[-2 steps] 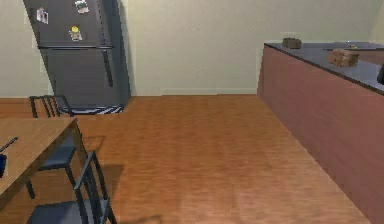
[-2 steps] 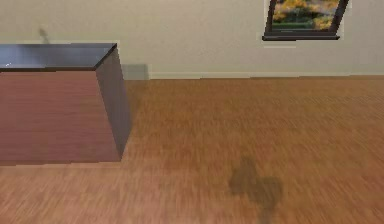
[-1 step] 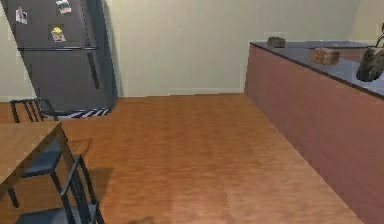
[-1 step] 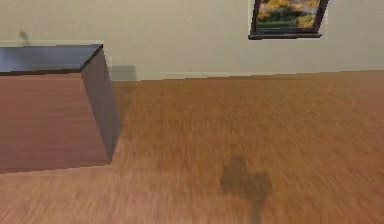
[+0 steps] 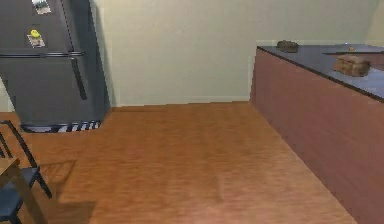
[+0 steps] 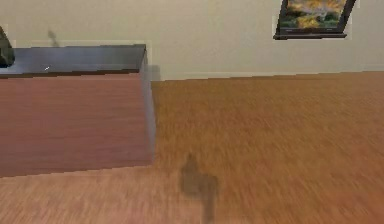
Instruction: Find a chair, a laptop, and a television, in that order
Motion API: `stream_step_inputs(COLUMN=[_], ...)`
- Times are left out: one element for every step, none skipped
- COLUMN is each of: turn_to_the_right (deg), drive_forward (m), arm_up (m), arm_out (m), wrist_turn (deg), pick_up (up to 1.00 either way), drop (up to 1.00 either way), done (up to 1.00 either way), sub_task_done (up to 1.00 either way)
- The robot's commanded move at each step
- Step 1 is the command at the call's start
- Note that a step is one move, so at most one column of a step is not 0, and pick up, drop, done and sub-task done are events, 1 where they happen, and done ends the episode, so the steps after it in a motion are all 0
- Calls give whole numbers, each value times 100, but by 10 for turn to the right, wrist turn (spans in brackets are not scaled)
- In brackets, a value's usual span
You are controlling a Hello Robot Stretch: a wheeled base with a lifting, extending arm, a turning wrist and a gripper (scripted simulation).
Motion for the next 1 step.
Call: stream_step_inputs(turn_to_the_right=[-30], drive_forward=[0], arm_up=[0], arm_out=[0], wrist_turn=[0], pick_up=[0], drop=[0], done=[0], sub_task_done=[0])
